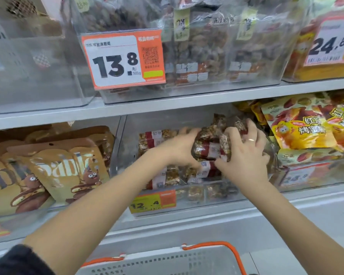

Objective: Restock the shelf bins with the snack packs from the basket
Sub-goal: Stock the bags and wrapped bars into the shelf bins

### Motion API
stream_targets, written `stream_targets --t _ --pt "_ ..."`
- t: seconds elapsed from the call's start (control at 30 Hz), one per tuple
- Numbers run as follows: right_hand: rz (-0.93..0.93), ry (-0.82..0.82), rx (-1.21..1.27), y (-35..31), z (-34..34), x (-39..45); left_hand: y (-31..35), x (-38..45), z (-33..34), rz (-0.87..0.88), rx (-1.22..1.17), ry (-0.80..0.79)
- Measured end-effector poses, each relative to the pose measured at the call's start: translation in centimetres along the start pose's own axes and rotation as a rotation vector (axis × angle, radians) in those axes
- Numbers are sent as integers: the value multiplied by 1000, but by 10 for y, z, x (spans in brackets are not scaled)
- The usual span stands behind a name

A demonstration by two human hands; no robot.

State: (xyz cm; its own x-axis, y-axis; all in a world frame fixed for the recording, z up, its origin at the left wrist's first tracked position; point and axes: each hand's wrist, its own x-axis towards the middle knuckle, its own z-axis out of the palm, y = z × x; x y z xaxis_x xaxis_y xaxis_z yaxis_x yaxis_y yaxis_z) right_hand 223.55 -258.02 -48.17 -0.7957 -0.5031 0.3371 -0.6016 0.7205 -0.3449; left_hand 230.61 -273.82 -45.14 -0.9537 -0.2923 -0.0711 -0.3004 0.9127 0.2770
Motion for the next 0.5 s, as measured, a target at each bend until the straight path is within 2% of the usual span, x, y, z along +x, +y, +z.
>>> stream_targets --t 0.1,0.17,0.33,0.5 --pt "13 -35 43 5 -2 -1 0 44 1 -23 10 -178" --pt "1 -44 86 8 -5 1 0 61 3 -27 13 -221" --pt "-67 -20 200 16 -6 -2 -1 69 13 57 243 25" --pt "-68 4 313 20 -9 -5 -12 57 -4 117 252 163"
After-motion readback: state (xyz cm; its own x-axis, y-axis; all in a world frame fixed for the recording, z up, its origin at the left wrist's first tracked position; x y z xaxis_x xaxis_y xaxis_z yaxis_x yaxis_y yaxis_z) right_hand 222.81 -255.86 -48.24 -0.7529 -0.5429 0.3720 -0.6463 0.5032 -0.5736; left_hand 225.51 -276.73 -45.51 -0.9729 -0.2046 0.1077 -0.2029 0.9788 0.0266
